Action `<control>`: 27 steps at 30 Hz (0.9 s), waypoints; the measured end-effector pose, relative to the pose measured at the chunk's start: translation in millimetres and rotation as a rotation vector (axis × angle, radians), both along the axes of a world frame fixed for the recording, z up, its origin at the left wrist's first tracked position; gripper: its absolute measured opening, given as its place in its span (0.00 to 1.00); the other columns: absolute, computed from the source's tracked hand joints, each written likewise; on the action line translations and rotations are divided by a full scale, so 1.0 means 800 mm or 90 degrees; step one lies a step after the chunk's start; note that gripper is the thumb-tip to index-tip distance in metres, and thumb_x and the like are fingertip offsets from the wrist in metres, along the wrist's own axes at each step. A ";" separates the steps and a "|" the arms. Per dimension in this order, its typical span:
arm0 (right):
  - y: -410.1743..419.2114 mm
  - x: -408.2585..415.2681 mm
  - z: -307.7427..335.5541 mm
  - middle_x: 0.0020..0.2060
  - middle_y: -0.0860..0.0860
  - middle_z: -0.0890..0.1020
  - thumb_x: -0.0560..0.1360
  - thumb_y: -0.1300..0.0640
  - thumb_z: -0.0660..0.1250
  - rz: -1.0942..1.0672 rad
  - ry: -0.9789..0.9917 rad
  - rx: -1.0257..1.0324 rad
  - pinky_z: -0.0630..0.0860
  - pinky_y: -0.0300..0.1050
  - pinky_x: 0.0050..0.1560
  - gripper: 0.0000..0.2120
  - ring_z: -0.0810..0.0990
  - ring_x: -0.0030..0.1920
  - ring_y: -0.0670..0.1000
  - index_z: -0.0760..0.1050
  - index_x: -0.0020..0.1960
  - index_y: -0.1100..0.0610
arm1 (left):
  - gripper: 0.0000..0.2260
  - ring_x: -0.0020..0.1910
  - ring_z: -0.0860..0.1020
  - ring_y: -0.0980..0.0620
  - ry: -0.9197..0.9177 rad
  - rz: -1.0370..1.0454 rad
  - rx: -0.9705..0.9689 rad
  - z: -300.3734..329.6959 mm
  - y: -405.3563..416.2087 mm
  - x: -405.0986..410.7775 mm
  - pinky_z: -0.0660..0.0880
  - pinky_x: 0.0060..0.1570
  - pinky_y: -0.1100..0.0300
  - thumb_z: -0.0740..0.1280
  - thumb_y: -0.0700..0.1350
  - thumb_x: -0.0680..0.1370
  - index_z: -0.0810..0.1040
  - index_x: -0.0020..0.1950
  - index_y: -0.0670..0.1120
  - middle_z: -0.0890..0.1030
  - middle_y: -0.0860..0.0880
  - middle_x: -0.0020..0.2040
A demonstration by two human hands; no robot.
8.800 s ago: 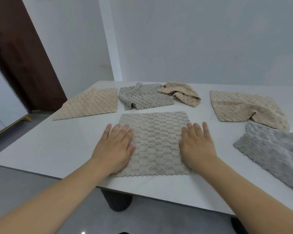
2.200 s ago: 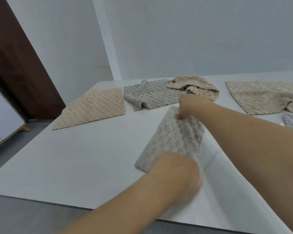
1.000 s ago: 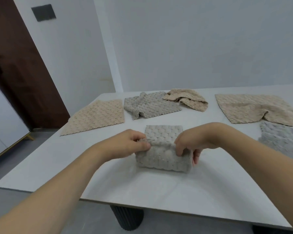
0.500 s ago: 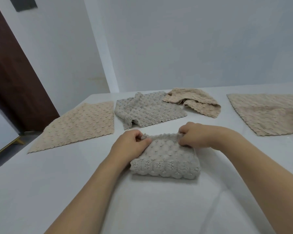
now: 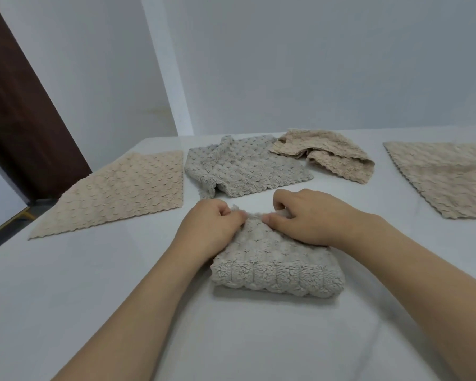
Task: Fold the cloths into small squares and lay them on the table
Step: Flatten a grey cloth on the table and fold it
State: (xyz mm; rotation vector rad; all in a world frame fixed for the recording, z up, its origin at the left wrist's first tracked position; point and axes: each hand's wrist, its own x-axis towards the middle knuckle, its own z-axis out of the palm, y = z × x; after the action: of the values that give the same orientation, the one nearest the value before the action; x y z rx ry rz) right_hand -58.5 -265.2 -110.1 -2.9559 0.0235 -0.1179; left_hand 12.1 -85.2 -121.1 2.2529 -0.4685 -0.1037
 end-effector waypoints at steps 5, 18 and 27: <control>-0.004 0.004 -0.005 0.34 0.44 0.72 0.78 0.33 0.48 -0.006 -0.012 -0.036 0.65 0.46 0.38 0.25 0.72 0.40 0.50 0.69 0.38 0.51 | 0.14 0.38 0.81 0.46 0.217 -0.001 -0.190 0.008 0.004 -0.004 0.79 0.47 0.48 0.74 0.52 0.71 0.79 0.42 0.41 0.84 0.43 0.39; -0.026 0.023 -0.033 0.40 0.50 0.76 0.78 0.33 0.45 -0.119 -0.142 0.041 0.68 0.48 0.42 0.23 0.75 0.45 0.54 0.63 0.38 0.50 | 0.08 0.40 0.83 0.52 0.258 -0.057 -0.217 0.007 0.003 -0.010 0.77 0.41 0.60 0.73 0.44 0.74 0.80 0.52 0.44 0.86 0.46 0.46; -0.026 0.024 -0.029 0.38 0.47 0.72 0.78 0.33 0.49 -0.162 -0.118 0.042 0.66 0.47 0.41 0.24 0.71 0.43 0.53 0.61 0.35 0.50 | 0.19 0.54 0.82 0.38 0.296 -0.111 -0.097 0.022 0.016 -0.012 0.74 0.56 0.46 0.74 0.54 0.70 0.85 0.50 0.40 0.86 0.42 0.47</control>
State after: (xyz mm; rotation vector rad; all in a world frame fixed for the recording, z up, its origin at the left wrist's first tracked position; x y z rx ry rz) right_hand -39.0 -285.7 -133.4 -2.8497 0.3715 -0.4167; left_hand 2.8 -72.1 -103.6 1.9532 -0.4015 -0.6442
